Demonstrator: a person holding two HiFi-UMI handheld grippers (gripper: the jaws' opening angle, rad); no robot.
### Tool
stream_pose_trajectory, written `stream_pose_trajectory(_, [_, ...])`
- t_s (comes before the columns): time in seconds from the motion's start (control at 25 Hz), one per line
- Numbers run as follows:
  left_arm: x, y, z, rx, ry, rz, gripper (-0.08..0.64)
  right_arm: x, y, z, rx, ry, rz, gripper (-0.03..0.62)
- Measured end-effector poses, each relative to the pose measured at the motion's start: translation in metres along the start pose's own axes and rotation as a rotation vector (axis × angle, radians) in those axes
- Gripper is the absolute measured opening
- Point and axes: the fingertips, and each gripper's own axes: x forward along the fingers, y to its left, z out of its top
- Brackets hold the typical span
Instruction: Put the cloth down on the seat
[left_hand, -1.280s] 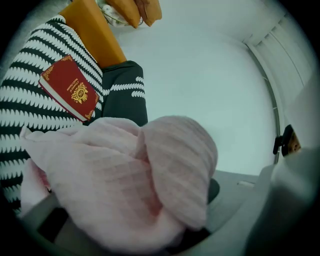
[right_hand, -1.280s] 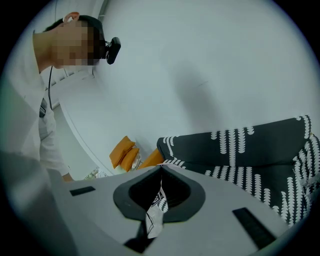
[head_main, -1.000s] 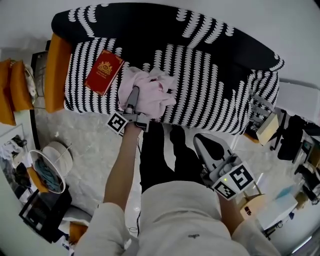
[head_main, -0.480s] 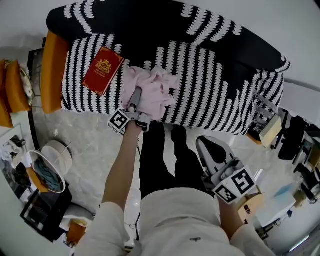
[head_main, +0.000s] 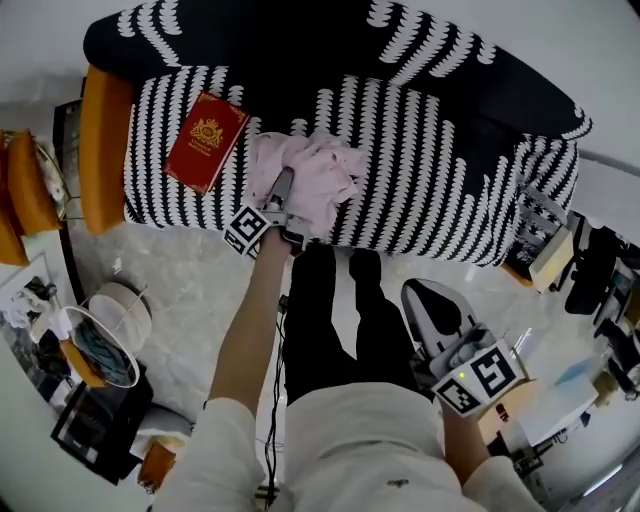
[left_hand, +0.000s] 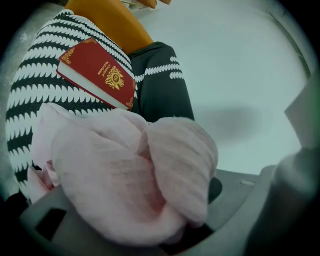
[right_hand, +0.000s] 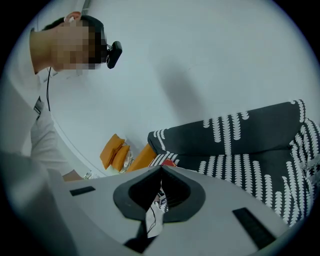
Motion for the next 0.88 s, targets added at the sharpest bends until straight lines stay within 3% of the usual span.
stream_pose_trajectory(0.16, [0.009, 0.017, -0.002, 0.019, 0.033, 0.049, 0.259, 0.003, -0.002, -0.007, 0.018, 0.009, -0.009, 0.008])
stream_pose_trajectory(0.6, [0.029, 0.048, -0.005, -0.029, 0.134, 0.14, 0.265, 0.012, -0.005, -0.016, 0.048, 0.026, -0.03, 0.008])
stream_pose_trajectory(0.88, [0.041, 0.07, -0.009, -0.007, 0.192, 0.199, 0.264, 0.015, -0.006, -0.025, 0.068, 0.039, -0.033, 0.008])
